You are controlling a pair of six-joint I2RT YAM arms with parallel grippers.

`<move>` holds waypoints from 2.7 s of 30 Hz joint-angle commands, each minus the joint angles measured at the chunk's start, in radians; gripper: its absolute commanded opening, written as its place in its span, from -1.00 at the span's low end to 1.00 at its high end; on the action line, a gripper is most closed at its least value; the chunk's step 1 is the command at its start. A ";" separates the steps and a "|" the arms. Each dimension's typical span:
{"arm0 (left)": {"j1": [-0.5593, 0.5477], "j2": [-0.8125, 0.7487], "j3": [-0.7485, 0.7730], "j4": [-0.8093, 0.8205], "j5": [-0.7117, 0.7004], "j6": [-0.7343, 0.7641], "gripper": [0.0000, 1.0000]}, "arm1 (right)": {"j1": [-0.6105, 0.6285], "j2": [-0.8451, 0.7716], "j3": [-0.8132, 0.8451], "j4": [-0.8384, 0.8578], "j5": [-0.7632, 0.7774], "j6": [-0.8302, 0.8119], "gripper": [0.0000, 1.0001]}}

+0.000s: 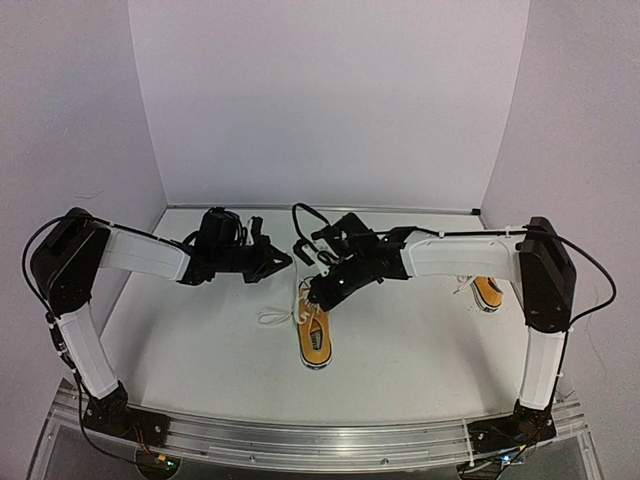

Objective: Tie the shoes

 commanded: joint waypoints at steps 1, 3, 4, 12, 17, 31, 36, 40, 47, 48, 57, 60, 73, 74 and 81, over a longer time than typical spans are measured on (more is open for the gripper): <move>-0.013 0.060 0.045 0.086 0.089 -0.008 -1.00 | -0.002 -0.075 -0.011 0.053 0.007 -0.006 -1.00; -0.014 0.078 0.053 0.079 0.139 -0.004 -1.00 | -0.002 -0.080 -0.014 0.053 0.016 -0.007 -1.00; -0.015 0.085 0.054 0.078 0.168 -0.002 -1.00 | -0.002 -0.082 -0.016 0.053 0.020 -0.008 -1.00; -0.021 0.137 0.044 0.153 0.421 -0.043 -1.00 | -0.002 -0.089 -0.026 0.053 0.039 -0.014 -1.00; -0.034 0.165 0.050 0.156 0.526 -0.052 -1.00 | -0.003 -0.093 -0.029 0.051 0.046 -0.014 -1.00; -0.082 0.198 0.035 0.145 0.615 -0.044 -1.00 | -0.002 -0.108 -0.050 0.051 0.044 0.027 -0.79; -0.083 0.209 0.017 0.169 0.603 -0.063 -1.00 | -0.003 -0.167 -0.100 0.045 0.063 0.086 -0.47; -0.083 0.217 0.018 0.184 0.600 -0.076 -1.00 | -0.003 -0.239 -0.161 0.041 0.067 0.133 -0.44; -0.084 0.222 0.017 0.211 0.598 -0.100 -1.00 | 0.005 -0.268 -0.230 0.050 -0.030 0.211 -0.35; -0.084 0.223 0.018 0.214 0.597 -0.102 -1.00 | 0.010 -0.267 -0.236 0.057 -0.039 0.219 -0.30; -0.083 0.229 0.011 0.260 0.591 -0.130 -1.00 | 0.043 -0.181 -0.226 0.087 -0.078 0.230 -0.16; -0.083 0.228 0.012 0.264 0.592 -0.132 -1.00 | 0.050 -0.143 -0.218 0.087 -0.073 0.231 -0.20; -0.083 0.228 0.015 0.272 0.592 -0.133 -1.00 | 0.054 -0.101 -0.201 0.073 -0.042 0.224 -0.66; -0.083 0.227 0.016 0.271 0.595 -0.133 -1.00 | 0.054 -0.103 -0.200 0.071 -0.042 0.223 -0.84; -0.021 0.152 0.026 0.130 0.577 -0.062 -0.43 | 0.053 -0.202 -0.222 0.044 0.024 0.238 -1.00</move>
